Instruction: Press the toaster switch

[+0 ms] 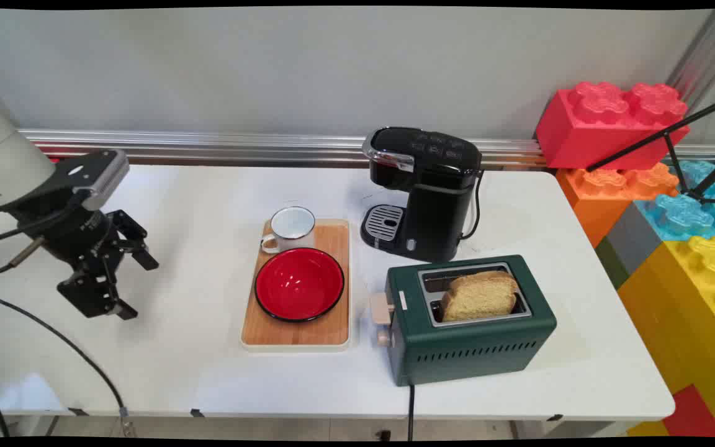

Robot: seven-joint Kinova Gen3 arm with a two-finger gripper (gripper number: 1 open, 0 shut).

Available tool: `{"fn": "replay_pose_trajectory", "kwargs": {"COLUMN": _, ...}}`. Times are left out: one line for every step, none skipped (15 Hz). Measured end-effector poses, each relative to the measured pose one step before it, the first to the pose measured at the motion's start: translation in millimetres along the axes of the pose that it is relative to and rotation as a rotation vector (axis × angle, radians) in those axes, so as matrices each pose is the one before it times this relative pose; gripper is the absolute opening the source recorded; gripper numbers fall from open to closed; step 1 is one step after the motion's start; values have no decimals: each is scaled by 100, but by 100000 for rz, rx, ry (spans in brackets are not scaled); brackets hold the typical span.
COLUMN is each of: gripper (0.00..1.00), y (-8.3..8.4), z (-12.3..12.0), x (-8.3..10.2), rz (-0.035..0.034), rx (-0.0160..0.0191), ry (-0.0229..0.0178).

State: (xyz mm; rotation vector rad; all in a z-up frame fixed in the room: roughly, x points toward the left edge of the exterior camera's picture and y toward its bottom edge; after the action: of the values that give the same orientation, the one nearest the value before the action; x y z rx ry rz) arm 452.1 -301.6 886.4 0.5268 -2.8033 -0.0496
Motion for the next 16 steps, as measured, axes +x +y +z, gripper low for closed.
{"fn": "replay_pose_trajectory", "kwargs": {"gripper": 100, "y": 44, "z": 156, "x": 130, "rz": 429, "rx": -478, "ry": 892}}
{"fn": "replay_pose_trajectory", "kwargs": {"gripper": 100, "y": 34, "z": 88, "x": 115, "rz": 224, "rx": -381, "ry": 832}}
{"fn": "replay_pose_trajectory", "kwargs": {"gripper": 100, "y": 44, "z": 128, "x": 201, "rz": 318, "rx": -604, "ry": 1203}}
{"fn": "replay_pose_trajectory", "kwargs": {"gripper": 100, "y": 67, "z": 109, "x": 372, "rz": 269, "rx": -769, "ry": 2184}}
{"fn": "replay_pose_trajectory", "kwargs": {"gripper": 100, "y": 78, "z": 85, "x": 454, "rz": 181, "rx": -881, "ry": 2643}}
{"fn": "replay_pose_trajectory", "kwargs": {"gripper": 100, "y": 88, "z": 61, "x": 501, "rz": 53, "rx": -934, "ry": 2969}}
{"fn": "replay_pose_trajectory", "kwargs": {"gripper": 100, "y": 71, "z": 15, "x": 463, "rz": -307, "rx": -680, "ry": 2779}}
{"fn": "replay_pose_trajectory", "kwargs": {"gripper": 100, "y": 73, "z": -65, "x": 771, "rz": -932, "rx": -918, "ry": 4634}}
{"fn": "replay_pose_trajectory", "kwargs": {"gripper": 100, "y": 24, "z": -65, "x": 459, "rz": -699, "rx": -478, "ry": 2664}}
{"fn": "replay_pose_trajectory", "kwargs": {"gripper": 100, "y": 28, "z": -276, "x": 870, "rz": -1531, "rx": -731, "ry": 4874}}
{"fn": "replay_pose_trajectory", "kwargs": {"gripper": 100, "y": 15, "z": -210, "x": 483, "rz": -940, "rx": -369, "ry": 2600}}
{"fn": "replay_pose_trajectory", "kwargs": {"gripper": 100, "y": 17, "z": -352, "x": 727, "rz": -1240, "rx": -633, "ry": 3568}}
{"fn": "replay_pose_trajectory", "kwargs": {"gripper": 100, "y": 19, "z": -427, "x": 563, "rz": -848, "rx": -448, "ry": 2612}}
{"fn": "replay_pose_trajectory", "kwargs": {"gripper": 100, "y": 2, "z": -381, "x": 386, "rz": -469, "rx": -229, "ry": 1699}}
{"fn": "replay_pose_trajectory", "kwargs": {"gripper": 100, "y": -30, "z": -365, "x": 301, "rz": -286, "rx": -143, "ry": 1177}}
{"fn": "replay_pose_trajectory", "kwargs": {"gripper": 100, "y": -43, "z": -293, "x": 212, "rz": -76, "rx": -80, "ry": 716}}
